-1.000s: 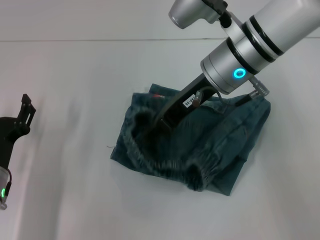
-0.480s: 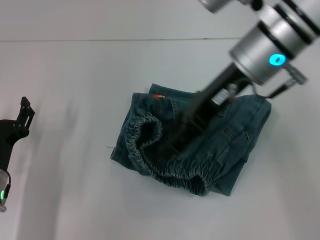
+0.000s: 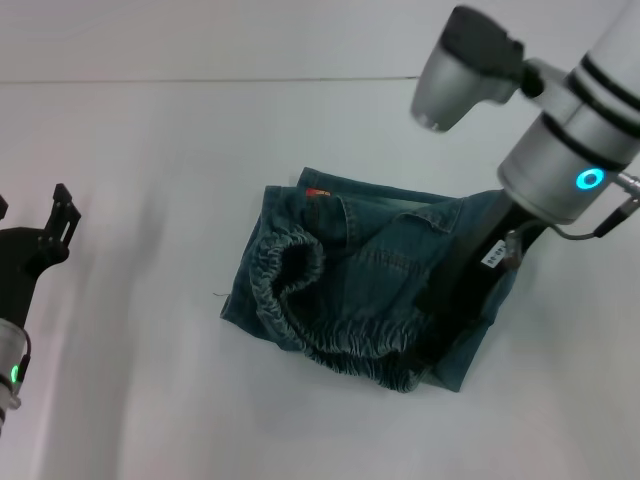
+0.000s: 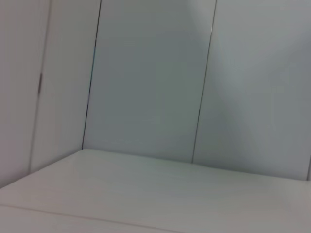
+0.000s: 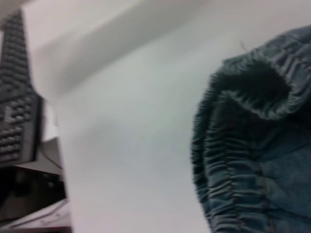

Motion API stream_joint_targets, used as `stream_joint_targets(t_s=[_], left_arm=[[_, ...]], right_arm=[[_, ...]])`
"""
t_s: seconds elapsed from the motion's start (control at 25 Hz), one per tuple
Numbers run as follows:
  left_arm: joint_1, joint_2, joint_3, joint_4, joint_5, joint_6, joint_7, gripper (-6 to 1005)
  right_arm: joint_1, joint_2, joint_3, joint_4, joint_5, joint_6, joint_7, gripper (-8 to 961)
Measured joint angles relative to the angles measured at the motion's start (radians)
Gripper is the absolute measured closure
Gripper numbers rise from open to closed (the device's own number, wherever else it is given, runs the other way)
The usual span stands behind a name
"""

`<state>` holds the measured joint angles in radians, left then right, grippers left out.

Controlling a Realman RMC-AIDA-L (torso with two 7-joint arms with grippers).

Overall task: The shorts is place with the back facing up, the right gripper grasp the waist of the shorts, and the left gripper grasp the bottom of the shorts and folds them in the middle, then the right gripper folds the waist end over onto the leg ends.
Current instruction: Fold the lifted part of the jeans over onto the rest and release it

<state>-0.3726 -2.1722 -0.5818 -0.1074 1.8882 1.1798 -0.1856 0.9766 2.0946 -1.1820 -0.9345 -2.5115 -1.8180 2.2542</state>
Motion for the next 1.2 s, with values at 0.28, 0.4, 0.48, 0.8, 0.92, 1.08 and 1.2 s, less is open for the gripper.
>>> stream_joint_targets(t_s=[0.28,0.4,0.48,0.8,0.92,1.08,1.2], left_arm=[[-0.005,0.000,0.001,0.001,0.000,-0.009,0.004,199],[-0.005,0.000,0.000,0.006,-0.002,-0.016,0.002,200],[-0.004,0.000,-0.001,0.007,-0.004,-0.018,0.001,202],[0.002,-0.001,-0.004,0.005,-0.007,-0.030,-0.002,204],[0.003,-0.001,-0.004,0.005,-0.008,-0.030,-0.002,204],[0.003,-0.001,-0.004,0.003,-0.006,-0.030,-0.003,205],[0.003,-0.001,-0.004,0.003,-0.005,-0.034,-0.003,205]], right_arm=[[-0.007,0.007,-0.215,-0.047,0.002,0.104,0.085,43],[-0.007,0.009,-0.302,-0.072,0.005,0.125,0.121,44],[-0.007,0.011,-0.346,-0.079,0.008,0.140,0.137,44],[-0.010,0.013,-0.412,-0.078,0.020,0.189,0.159,58],[-0.013,0.013,-0.412,-0.077,0.028,0.197,0.160,102],[-0.013,0.012,-0.414,-0.071,0.029,0.213,0.160,160],[-0.014,0.011,-0.416,-0.068,0.028,0.222,0.160,203]])
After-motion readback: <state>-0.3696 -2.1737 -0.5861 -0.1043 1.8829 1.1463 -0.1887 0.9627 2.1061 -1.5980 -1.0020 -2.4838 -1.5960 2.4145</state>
